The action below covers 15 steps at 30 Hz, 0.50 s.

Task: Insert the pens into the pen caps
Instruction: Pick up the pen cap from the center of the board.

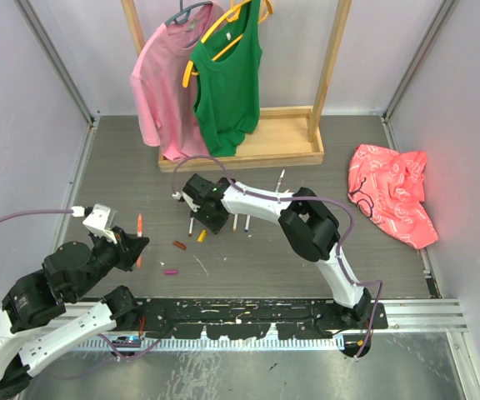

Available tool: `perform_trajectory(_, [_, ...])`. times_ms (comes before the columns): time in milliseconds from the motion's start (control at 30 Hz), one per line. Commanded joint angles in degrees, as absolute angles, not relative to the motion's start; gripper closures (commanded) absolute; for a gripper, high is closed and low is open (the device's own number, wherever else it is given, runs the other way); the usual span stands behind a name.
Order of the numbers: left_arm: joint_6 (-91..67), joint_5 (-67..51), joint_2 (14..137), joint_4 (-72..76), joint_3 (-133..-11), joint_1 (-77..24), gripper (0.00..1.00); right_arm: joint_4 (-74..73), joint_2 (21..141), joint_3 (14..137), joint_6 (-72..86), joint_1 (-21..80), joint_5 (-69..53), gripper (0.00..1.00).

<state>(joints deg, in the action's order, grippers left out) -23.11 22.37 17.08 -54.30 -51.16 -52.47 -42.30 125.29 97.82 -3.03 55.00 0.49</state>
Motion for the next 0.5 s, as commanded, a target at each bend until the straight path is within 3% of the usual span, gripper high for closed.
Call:
perform_trajectory(0, [-22.85,23.41,17.54,-51.79,-51.25,-52.34,1.0,-40.5,122.53,97.55,-2.06,54.91,1.55,0.83])
perform_trajectory(200, [-22.86,23.51,17.62,-51.78,-51.19,-52.32,1.0,-35.89,113.24,89.88,2.31,55.01,1.72,0.85])
perform_trajectory(467, [-22.68,22.99,18.36,-51.66,-51.2,-52.3,1.0,-31.03,98.83,69.2,12.51,55.87,2.82,0.85])
